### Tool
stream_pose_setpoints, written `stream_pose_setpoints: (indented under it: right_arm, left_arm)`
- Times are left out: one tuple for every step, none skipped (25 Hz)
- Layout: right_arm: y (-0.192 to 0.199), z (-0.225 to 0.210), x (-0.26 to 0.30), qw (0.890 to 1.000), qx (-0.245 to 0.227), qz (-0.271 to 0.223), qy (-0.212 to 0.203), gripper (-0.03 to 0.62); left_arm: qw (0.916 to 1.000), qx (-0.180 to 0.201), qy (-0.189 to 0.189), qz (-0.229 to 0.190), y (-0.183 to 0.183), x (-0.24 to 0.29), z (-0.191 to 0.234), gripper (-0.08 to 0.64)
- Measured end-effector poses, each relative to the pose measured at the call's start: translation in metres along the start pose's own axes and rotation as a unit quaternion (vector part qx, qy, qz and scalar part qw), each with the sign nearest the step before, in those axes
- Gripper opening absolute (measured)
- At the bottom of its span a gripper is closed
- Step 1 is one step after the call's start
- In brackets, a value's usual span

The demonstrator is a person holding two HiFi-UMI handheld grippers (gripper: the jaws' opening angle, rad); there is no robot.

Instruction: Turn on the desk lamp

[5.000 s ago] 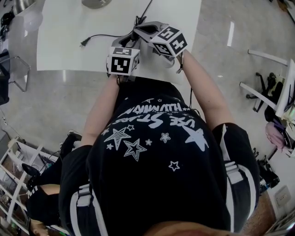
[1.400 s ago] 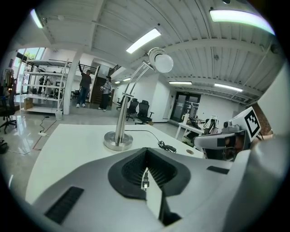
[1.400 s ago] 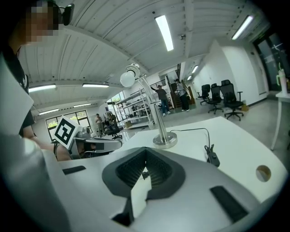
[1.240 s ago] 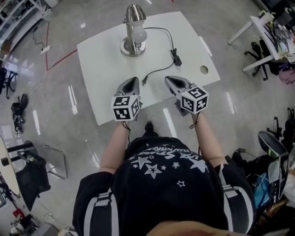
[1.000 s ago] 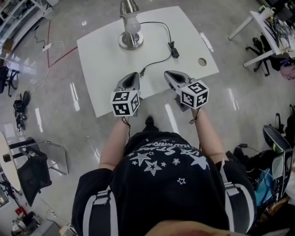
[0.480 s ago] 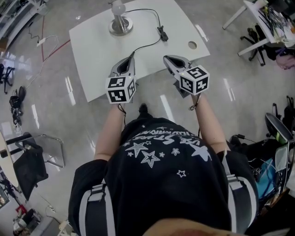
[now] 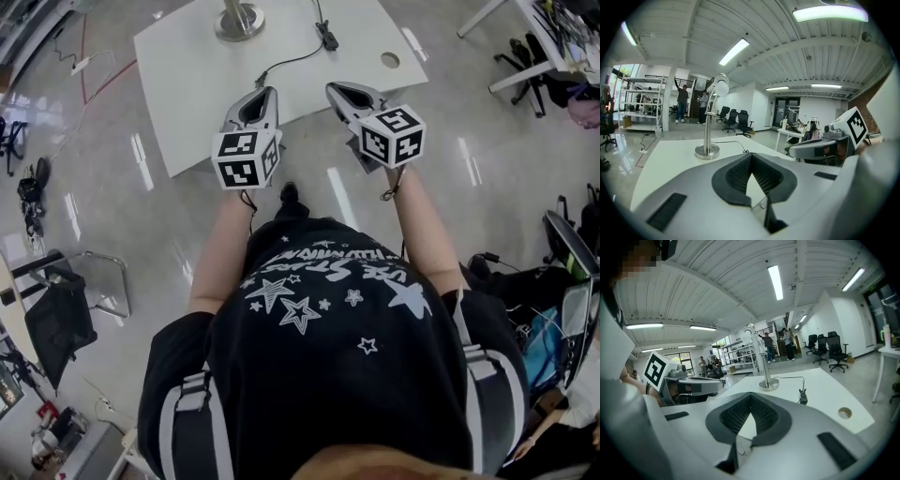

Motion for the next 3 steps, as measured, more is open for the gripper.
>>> stream_pose_setpoints:
  right_arm:
    - [-0.0008, -0.0007, 0.0003, 1.000, 0.000, -0.003, 0.002, 0.005]
    - [-0.0014, -0.0015, 0.0007, 1.000, 0.000, -0.006, 0.003, 0.005]
    - [-0.0020, -0.0022, 0.0012, 1.000, 0.001, -0.009, 0.005, 0.005]
  left_arm:
    - [1.0000, 0.000, 0.000, -0.002, -0.0002, -0.0007, -0.0012, 0.011]
    - [1.0000, 0.001, 0.000, -0.003, -0.0002, -0.0014, -0.0021, 0.011]
    - [1.0000, 0.001, -0.001, -0.005, 0.0000, -0.0021, -0.0029, 0.011]
Point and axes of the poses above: the fingertips, and each gripper's own axes: x forward along the fingers, z to its left, y out of its underside, the point moved 1 cm from there along -x, backward along the fingers, and after that the axes turned 5 degrees about -z, right-handed, at the moved point
